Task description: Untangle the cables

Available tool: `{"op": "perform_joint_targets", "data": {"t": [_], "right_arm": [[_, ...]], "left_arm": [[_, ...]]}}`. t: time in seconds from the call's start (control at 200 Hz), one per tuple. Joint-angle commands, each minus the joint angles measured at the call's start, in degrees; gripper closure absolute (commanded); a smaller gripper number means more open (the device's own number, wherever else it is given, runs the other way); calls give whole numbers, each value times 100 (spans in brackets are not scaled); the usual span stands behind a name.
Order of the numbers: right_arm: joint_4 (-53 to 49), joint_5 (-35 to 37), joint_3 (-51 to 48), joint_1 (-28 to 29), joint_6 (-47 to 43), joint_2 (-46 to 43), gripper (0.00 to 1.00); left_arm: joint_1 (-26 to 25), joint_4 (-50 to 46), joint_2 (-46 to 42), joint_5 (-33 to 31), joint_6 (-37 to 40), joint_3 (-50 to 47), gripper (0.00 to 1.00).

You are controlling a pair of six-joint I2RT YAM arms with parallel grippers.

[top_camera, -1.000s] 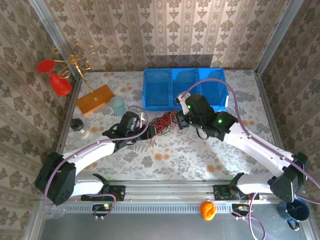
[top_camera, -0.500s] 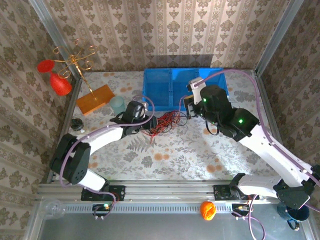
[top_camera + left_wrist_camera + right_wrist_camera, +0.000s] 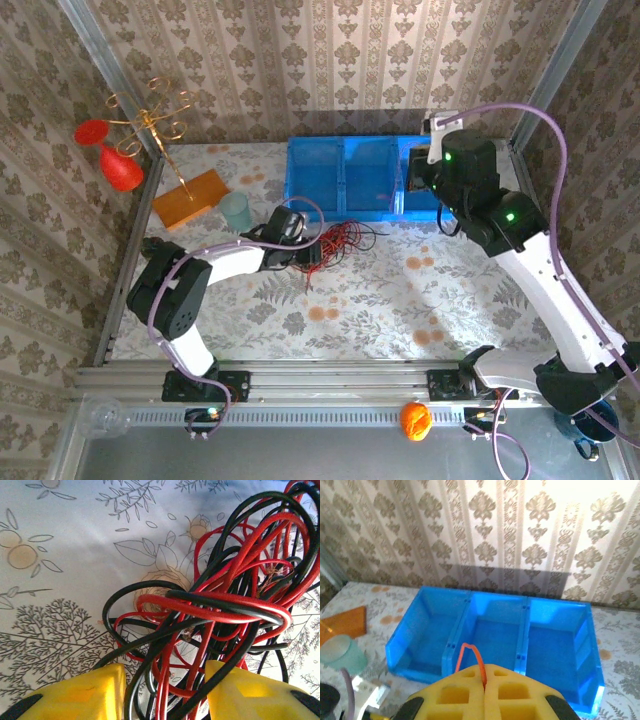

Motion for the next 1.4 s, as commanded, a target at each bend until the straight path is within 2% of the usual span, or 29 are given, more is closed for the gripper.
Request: {"op": "perform_joint_targets", "data": {"t": [0.0,0.23,0.435,0.835,1.125,1.285,1.395], "right_arm": [[83,107,351,-205,88,90,100],[146,278,906,-712,118,344,100],[150,-28,1297,-1304,346,1077,100],[196,227,2012,-1740,430,2276,100],[187,56,2157,-1994,507,2784,100],[194,22,2080,-1995,496,3075,100],[324,-92,1859,-1995,539,3266,100]], "left_arm": [[-117,15,80,-17,209,-15,54],[-326,49,15,-123,159,-391,55],[-602,95,-242,-197,-30,-892,55],[-1095,-487,-1256,-359,-42,-1231,56],[-1153,-903,-2186,-489,-96,-1394,54],[-1149,-1149,-2483,-610,-4,-1283,47],[-1150,-1405,-2649,-812,8,-1190,33]]}}
